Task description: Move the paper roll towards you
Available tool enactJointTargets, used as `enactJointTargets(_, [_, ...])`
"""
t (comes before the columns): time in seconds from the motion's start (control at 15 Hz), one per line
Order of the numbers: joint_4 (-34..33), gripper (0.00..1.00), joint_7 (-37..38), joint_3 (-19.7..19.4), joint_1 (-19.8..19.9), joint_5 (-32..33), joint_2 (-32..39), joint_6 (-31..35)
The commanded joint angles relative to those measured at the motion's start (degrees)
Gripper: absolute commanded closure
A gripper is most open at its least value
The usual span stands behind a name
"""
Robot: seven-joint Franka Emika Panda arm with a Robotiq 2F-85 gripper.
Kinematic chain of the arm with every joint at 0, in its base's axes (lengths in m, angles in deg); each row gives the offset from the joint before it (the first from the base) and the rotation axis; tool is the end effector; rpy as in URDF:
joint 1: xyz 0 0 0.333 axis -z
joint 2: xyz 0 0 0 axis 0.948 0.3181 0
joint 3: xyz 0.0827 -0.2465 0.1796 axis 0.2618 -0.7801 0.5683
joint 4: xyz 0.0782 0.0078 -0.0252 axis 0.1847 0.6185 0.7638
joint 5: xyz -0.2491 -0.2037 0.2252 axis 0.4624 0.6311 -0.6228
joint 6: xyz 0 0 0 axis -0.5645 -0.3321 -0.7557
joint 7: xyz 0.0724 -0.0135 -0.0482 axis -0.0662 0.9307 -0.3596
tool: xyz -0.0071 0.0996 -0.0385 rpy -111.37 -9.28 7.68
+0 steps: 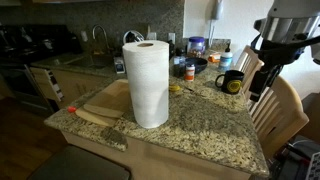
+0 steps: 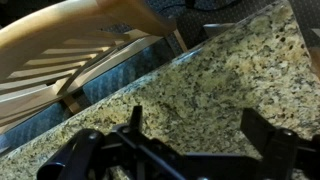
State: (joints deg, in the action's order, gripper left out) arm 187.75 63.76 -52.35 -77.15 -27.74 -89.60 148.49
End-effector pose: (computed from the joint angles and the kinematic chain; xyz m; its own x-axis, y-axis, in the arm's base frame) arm 0.3428 0.1401 0.4714 0.9995 0.0162 0.0265 0.0121 -0.9888 0.1491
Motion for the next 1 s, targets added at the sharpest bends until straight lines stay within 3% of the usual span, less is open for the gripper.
enactJointTargets(0.0, [-0.1, 0.0, 0.33, -0.58, -0.67, 0.36, 0.13, -0.12])
enactJointTargets(0.53, [-0.1, 0.0, 0.33, -0.57, -0.67, 0.36, 0.13, -0.12])
enactJointTargets(0.67, [1.42, 0.0, 7.24, 1.08, 1.28, 1.68, -0.85, 6.71])
enactJointTargets(0.73, [-6.97, 0.0, 14.39, 5.32, -0.44, -0.59, 2.01, 3.07])
enactJointTargets(0.93, [-13.38, 0.0, 24.35, 8.57, -0.16, -1.25, 1.78, 4.7])
